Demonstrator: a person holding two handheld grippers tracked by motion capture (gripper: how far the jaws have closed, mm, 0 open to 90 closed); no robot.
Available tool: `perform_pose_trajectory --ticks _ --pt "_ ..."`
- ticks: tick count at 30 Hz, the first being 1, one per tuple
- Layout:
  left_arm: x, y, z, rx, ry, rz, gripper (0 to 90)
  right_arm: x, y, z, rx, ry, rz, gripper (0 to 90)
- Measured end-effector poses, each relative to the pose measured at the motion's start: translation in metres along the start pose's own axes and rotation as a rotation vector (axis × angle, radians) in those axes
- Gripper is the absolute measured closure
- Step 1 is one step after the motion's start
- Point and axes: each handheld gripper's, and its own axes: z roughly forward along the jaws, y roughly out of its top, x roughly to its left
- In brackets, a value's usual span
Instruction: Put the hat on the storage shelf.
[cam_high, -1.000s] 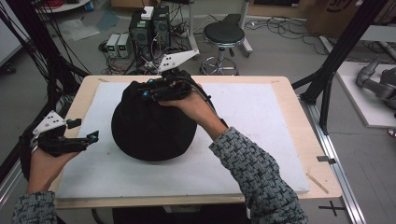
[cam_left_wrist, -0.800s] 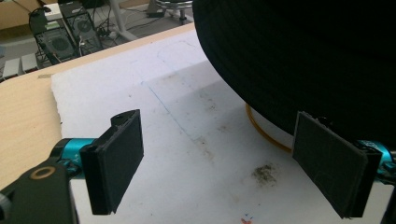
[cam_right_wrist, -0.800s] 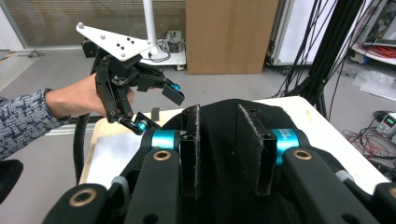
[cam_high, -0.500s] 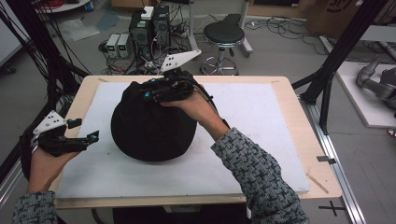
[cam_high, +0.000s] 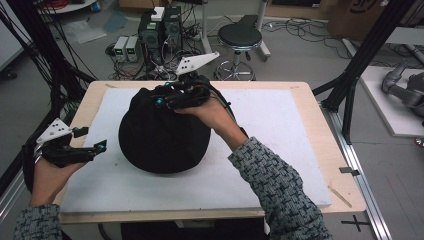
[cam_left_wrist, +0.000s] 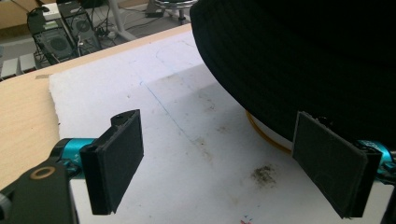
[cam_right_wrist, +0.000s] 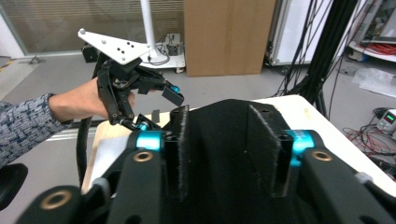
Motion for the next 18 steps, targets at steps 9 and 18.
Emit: perform_pose_trajectory --ticks 9,18 --pt "0.000 0.000 -0.001 -0.002 0.001 -0.003 17.1 -0.007 -0.002 -0.015 -0.019 -0.048 0.059 43.9" --pt "-0.001 0.001 -0.001 -0.004 0.000 0.002 17.1 -0.016 -0.014 -0.051 -0.071 -0.130 0.096 36.4"
